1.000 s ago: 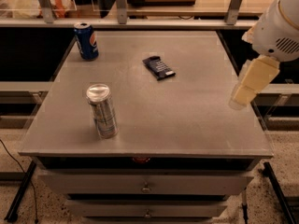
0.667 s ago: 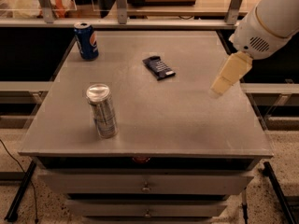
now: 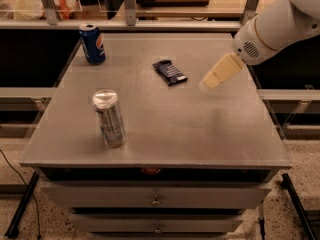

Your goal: Pick rxbar blueberry

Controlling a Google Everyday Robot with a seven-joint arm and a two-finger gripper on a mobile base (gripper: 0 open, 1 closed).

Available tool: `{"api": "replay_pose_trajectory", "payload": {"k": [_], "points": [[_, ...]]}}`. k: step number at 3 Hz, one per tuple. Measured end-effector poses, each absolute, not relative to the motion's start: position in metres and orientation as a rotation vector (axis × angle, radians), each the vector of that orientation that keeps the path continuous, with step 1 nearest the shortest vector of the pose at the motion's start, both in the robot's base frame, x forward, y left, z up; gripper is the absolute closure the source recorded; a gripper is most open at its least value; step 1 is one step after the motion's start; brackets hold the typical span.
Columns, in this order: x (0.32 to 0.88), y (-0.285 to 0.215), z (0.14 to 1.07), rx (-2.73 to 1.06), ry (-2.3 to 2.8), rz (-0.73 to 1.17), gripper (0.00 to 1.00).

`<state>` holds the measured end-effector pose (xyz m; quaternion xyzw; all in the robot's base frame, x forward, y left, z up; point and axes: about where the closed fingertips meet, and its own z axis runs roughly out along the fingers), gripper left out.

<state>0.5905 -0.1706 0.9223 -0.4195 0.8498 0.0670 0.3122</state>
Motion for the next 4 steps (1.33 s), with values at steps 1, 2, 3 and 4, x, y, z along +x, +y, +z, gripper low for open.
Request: {"api": "replay_pose_trajectory", "payload": {"k": [1, 2, 3, 4], "points": [[0.587, -0.168, 0.921, -1.072, 2.231, 0.198, 0.00], [0.605, -0.133, 0.904, -1.043, 2.183, 0.280, 0.00], [0.633, -0.103, 0.891, -0.967, 2.151, 0.366, 0.00], [0.656, -0.082, 0.885, -0.900, 2.152, 0.380, 0.00]]}}
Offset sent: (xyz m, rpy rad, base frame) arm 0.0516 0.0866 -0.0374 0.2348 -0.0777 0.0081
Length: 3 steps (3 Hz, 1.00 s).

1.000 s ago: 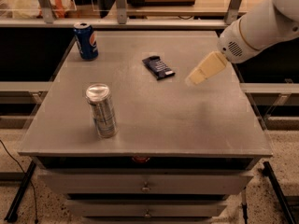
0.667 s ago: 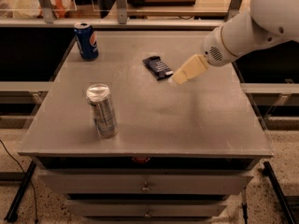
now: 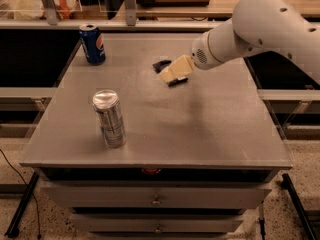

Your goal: Pick rxbar blueberry

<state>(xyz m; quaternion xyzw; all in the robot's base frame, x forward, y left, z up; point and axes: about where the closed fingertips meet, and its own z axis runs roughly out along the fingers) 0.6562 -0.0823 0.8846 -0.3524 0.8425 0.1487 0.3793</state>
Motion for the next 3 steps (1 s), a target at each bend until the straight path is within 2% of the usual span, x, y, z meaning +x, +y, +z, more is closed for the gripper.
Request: {"api": "replay_pose_trajectory", "payload": {"k": [3], "points": [[0.706, -0.043, 0.849, -0.806, 2.236, 0.253, 0.00]]}}
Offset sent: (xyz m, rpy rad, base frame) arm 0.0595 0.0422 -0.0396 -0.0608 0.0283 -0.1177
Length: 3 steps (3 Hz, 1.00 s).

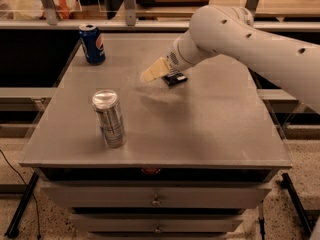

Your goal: Pick rxbar blueberry

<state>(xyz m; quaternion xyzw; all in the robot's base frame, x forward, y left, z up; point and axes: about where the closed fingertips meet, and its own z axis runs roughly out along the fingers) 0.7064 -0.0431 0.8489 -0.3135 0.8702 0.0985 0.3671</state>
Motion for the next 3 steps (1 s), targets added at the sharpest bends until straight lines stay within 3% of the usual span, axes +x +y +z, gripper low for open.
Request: {"api": "replay_pose_trajectory", "payload": {"k": [3], "points": [[0.714, -0.043, 0.827, -0.756, 2.300, 0.213, 0.63]]}}
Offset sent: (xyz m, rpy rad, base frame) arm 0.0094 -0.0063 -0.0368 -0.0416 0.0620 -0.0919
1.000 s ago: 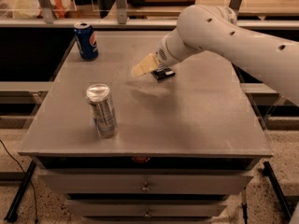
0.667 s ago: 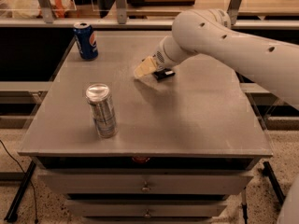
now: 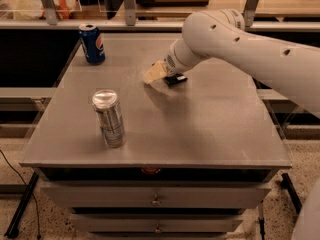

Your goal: Pick rxbar blueberry

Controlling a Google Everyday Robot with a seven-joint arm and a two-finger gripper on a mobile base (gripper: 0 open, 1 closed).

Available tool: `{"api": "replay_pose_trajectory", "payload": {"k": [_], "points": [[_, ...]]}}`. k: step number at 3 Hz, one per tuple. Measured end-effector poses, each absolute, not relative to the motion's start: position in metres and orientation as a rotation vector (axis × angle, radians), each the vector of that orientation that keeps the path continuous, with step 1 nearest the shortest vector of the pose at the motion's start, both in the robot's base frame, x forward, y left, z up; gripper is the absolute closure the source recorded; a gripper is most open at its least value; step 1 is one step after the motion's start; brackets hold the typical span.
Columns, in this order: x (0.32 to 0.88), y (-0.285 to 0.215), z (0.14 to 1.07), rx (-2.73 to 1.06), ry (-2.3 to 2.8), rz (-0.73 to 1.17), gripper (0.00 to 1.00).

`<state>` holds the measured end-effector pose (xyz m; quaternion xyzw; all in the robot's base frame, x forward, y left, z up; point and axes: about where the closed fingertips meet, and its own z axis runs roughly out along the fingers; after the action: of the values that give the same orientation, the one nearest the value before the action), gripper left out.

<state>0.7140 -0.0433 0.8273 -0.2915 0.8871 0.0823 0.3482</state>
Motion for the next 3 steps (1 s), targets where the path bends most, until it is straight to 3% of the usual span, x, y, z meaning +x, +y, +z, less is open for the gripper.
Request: {"api": "replay_pose_trajectory", "payload": {"k": [1, 2, 3], "points": [[0.7140, -0.0433, 0.8312, -0.756, 2.300, 0.213, 0.88], [0.7140, -0.0433, 0.8324, -0.756, 2.300, 0.213, 1.00], [0.7140, -0.0435, 0.8364, -0.756, 2.300, 0.213, 1.00]]}}
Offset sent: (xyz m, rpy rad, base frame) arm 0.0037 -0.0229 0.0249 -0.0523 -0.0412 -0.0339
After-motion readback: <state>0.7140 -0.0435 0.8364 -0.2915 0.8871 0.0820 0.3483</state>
